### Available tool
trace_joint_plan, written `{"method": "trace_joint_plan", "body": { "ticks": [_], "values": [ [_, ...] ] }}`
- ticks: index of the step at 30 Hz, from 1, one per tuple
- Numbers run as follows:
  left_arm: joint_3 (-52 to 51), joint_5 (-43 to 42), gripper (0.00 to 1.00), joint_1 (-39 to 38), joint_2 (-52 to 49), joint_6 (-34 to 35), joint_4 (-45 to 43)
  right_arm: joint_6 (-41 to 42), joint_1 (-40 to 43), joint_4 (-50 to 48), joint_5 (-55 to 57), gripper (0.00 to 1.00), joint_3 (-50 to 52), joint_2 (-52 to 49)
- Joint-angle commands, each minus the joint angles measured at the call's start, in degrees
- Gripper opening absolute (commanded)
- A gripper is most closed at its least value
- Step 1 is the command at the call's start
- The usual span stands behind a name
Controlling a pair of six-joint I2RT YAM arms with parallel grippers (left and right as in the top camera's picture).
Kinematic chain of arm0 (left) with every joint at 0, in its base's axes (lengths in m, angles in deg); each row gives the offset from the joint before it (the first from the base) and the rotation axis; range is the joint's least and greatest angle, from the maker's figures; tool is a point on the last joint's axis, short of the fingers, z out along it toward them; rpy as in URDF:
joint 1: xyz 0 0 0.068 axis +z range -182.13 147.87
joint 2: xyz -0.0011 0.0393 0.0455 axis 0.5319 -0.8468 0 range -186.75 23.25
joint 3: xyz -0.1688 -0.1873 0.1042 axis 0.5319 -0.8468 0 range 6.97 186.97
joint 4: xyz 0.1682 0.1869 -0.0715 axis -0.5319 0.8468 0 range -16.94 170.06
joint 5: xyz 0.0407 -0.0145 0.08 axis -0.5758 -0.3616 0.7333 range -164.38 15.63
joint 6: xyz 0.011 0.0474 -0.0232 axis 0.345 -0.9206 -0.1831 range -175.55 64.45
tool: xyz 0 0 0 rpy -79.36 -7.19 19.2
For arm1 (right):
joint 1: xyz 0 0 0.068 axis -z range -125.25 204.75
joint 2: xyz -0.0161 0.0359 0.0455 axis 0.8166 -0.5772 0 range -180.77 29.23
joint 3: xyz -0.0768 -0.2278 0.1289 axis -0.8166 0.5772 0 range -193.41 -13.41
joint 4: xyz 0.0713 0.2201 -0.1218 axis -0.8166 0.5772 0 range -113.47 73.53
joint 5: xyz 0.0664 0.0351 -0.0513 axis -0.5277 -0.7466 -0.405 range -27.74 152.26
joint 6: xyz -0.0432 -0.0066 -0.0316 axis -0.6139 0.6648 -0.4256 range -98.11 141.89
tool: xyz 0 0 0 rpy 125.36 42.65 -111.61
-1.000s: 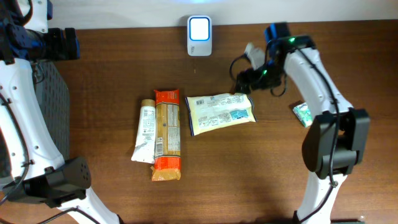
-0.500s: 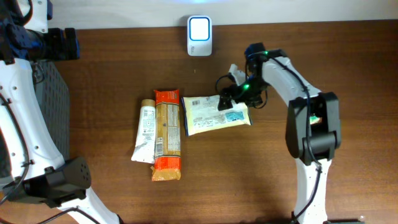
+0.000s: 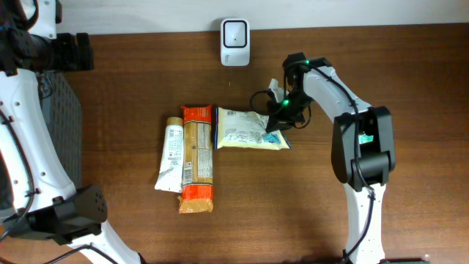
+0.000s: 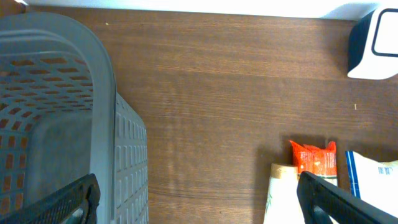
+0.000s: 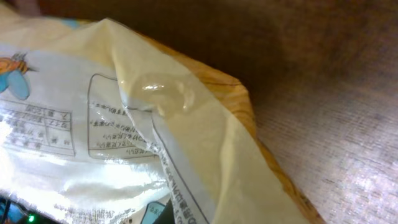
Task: Scan the item barcode
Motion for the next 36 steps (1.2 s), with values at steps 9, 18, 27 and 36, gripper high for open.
{"method": "trace_joint_plan", "body": {
  "ticks": [9, 18, 27, 36],
  "values": [
    [0.24, -0.46, 0.99, 0.04, 0.13, -0.92, -0.11, -4.02, 1.05, 8.52, 2.86, 0.04, -1.11, 20.76],
    [0.24, -0.46, 0.99, 0.04, 0.13, -0.92, -0.11, 1.95, -2.12, 10.43, 27.06, 0.52, 8.9, 15.87],
    [0.24, -0.46, 0.99, 0.04, 0.13, -0.92, -0.11, -27.32, -0.42, 0.09, 18.49, 0.99, 8.85, 15.52],
    [0.24, -0.46, 0.99, 0.04, 0.13, -0.92, -0.11, -34.34, -1.31, 3.61, 10.21, 0.99, 9.84, 8.41]
  ]
}}
